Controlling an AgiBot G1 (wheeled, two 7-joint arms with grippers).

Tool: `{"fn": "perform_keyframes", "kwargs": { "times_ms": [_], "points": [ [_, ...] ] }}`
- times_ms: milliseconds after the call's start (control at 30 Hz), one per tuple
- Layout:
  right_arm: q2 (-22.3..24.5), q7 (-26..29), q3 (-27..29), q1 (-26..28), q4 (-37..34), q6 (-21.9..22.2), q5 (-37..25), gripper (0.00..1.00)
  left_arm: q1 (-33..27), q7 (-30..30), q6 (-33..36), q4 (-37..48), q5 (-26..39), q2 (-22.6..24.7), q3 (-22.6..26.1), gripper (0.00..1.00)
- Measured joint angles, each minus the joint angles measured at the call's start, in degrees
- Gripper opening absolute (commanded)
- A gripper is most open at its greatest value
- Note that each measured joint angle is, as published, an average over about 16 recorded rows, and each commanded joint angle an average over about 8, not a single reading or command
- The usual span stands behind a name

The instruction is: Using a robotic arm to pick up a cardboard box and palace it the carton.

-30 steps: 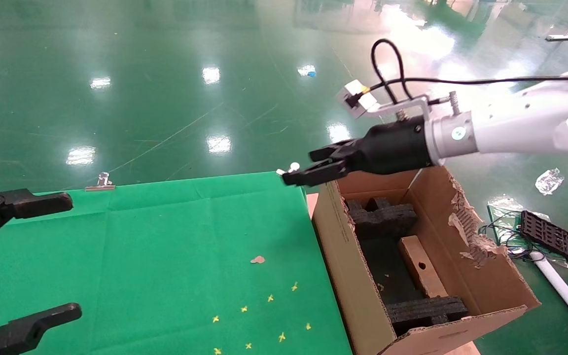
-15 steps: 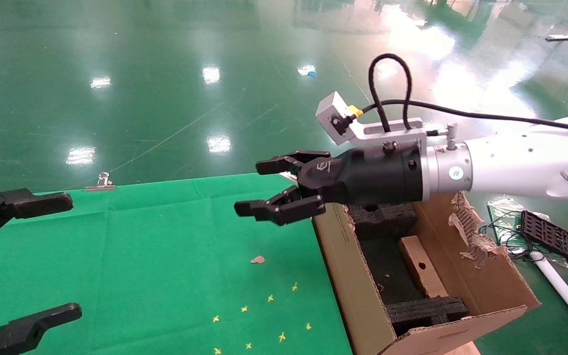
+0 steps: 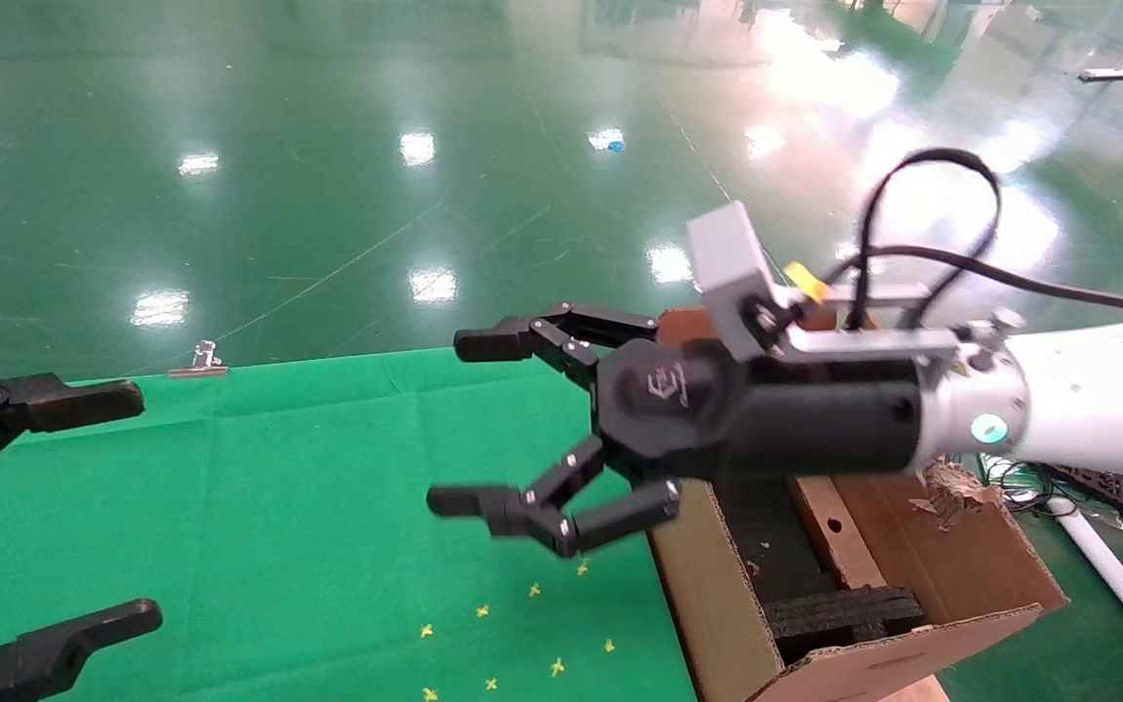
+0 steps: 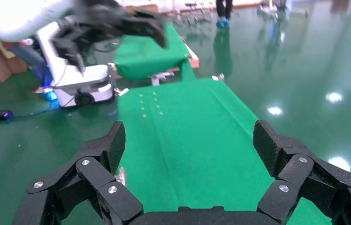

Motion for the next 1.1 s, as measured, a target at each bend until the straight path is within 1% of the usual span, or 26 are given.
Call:
{"fn": "perform_keyframes", "kwargs": {
  "times_ms": [200, 400, 533, 1100],
  "points": [
    [1.2, -2.4, 6.3, -5.5, 5.5, -1.1, 2.3, 1.0, 0.0, 0.0, 0.0, 0.0, 0.0, 0.0, 0.0, 1.0],
    [1.8, -3.5, 9.3, -8.2, 8.2, -1.6, 3.4, 1.0, 0.0, 0.0, 0.0, 0.0, 0.0, 0.0, 0.0, 1.0],
    [1.9, -3.7, 9.8, -8.6, 8.6, -1.7, 3.6, 1.0, 0.0, 0.0, 0.0, 0.0, 0.0, 0.0, 0.0, 1.0],
    [1.6, -3.2, 8.1, -7.1, 7.2, -1.4, 3.0, 1.0, 0.0, 0.0, 0.0, 0.0, 0.0, 0.0, 0.0, 1.0]
  ]
}}
